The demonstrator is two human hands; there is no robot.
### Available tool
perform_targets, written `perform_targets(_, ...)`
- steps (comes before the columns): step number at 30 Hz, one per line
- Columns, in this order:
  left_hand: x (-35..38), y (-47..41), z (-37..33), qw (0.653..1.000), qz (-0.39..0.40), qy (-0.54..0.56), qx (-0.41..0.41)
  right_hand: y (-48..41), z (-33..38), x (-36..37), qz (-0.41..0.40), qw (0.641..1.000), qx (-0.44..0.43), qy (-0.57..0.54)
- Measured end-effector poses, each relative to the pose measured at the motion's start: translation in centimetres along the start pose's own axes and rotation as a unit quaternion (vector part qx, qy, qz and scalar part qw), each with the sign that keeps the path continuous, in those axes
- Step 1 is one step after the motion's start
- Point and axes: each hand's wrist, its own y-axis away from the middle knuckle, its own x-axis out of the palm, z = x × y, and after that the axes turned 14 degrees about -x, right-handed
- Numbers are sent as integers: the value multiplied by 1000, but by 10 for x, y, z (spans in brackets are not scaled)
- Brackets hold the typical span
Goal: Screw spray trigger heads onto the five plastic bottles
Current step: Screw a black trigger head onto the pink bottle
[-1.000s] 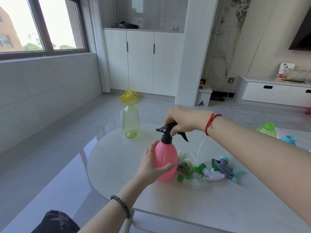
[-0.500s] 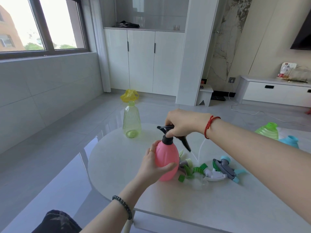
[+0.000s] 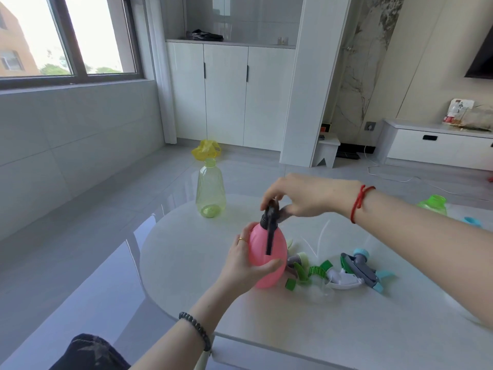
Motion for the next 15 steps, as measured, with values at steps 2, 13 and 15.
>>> perform_targets(2,0,-1,1,1000,-2,-3,1,-7,0,5,-46,998,17,30)
perform_targets(13,-1,-1,2,1000,9,2,9,-10,-4,5,-53,997,61,-12)
perform_targets(15,0,-3,4,1000,2,-2,15,-9,-7,7,-67,997,26,-35)
